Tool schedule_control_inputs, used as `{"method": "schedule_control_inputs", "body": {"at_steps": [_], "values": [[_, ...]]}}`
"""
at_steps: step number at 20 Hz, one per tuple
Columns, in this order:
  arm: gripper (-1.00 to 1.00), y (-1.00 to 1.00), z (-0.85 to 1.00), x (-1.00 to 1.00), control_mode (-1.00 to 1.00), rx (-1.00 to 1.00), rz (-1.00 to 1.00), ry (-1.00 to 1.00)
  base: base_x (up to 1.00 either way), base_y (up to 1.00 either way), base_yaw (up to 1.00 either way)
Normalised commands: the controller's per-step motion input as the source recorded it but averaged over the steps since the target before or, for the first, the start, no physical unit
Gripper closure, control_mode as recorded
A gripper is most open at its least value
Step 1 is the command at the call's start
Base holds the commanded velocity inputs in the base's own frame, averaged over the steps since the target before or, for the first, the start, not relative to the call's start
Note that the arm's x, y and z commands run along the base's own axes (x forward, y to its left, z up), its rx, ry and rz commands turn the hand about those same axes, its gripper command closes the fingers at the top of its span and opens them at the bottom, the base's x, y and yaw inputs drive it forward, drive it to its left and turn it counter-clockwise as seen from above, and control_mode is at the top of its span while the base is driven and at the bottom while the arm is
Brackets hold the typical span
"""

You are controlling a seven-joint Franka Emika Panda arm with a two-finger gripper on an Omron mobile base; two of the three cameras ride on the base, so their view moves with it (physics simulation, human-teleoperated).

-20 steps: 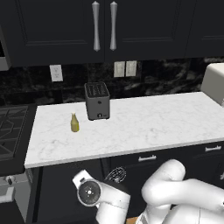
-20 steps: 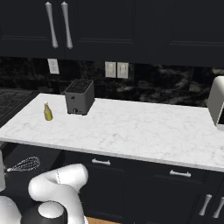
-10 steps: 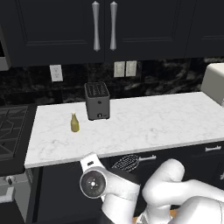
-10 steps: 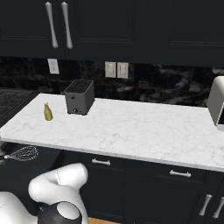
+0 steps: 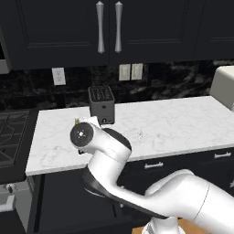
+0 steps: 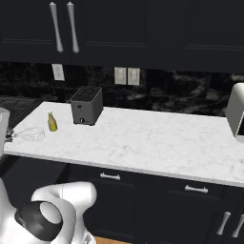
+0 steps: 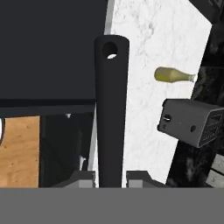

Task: Pick the whisk from the drawer and place it on the counter.

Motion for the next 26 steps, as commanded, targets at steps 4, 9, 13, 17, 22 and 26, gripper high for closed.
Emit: {"method": "schedule_control_inputs", "body": {"at_steps": [4,9,13,17,22,26], "values": [[1.00,-0.17,0.06,1.00,-1.00,0.02,0.16,0.27,0.00,0.00,0.00],[1.00,-0.02,-0.77,0.74,-1.00,-0.03,0.15,0.24,0.00,0.00,0.00],[1.00,-0.16,-0.85,0.27,-1.00,0.00,0.00,0.00,0.00,0.00,0.00],[1.00,0.00,-0.67,0.71,-1.00,0.00,0.00,0.00,0.00,0.00,0.00],[1.00,0.00,-0.51,0.98,-1.00,0.01,0.00,0.00,0.00,0.00,0.00],[-1.00,0.00,-0.23,0.55,-1.00,0.00,0.00,0.00,0.00,0.00,0.00]]}}
